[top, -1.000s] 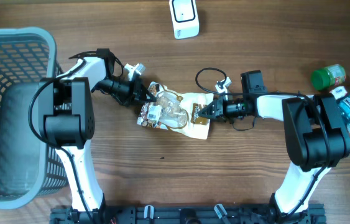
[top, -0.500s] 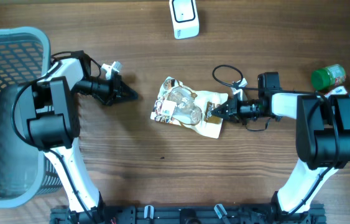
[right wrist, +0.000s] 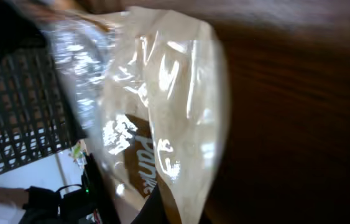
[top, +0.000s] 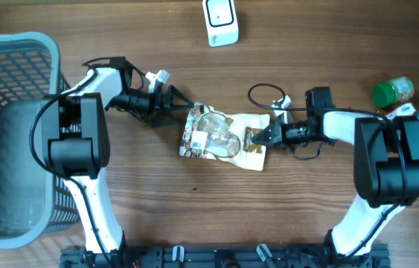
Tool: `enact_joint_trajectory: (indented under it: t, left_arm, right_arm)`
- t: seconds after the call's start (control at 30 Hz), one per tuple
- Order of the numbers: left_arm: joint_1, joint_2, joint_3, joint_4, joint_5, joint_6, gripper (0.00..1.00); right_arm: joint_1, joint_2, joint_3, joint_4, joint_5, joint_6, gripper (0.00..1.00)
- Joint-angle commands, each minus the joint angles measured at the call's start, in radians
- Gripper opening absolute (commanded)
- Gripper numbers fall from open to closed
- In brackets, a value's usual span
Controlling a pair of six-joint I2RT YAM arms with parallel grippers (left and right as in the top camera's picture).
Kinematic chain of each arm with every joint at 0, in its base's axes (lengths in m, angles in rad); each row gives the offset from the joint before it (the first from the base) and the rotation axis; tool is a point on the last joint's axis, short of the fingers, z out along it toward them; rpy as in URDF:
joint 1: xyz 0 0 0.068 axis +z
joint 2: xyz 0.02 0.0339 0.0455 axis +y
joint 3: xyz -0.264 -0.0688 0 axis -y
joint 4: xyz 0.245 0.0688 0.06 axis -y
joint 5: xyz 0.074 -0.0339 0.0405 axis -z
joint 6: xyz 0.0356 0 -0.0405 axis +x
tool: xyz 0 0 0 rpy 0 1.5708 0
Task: Scan the item barcode
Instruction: 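Reach the left gripper to the snack bag's left side and grasp it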
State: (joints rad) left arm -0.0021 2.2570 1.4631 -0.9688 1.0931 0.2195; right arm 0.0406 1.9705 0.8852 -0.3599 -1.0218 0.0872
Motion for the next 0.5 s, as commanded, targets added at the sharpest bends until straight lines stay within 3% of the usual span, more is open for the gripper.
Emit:
enact_joint_trajectory:
  t: [0.0,0.23,0.47]
  left_arm:
    - [-0.002,0.015,-0.007,0.009,-0.035,0.009,1.00]
    - [-0.002,0.015,-0.007,0.016,-0.039,0.009,1.00]
    - [-0.003,0.015,-0.007,0.015,-0.039,0.009,1.00]
  right_arm:
    - [0.001,-0.096,0.043,0.000,-0.146,-0.038,0.05]
    - [0.001,-0.226,0.043,0.000,-0.280,-0.053,0.05]
    - [0.001,-0.226,0.042,-0.123,-0.032,-0.079,0.05]
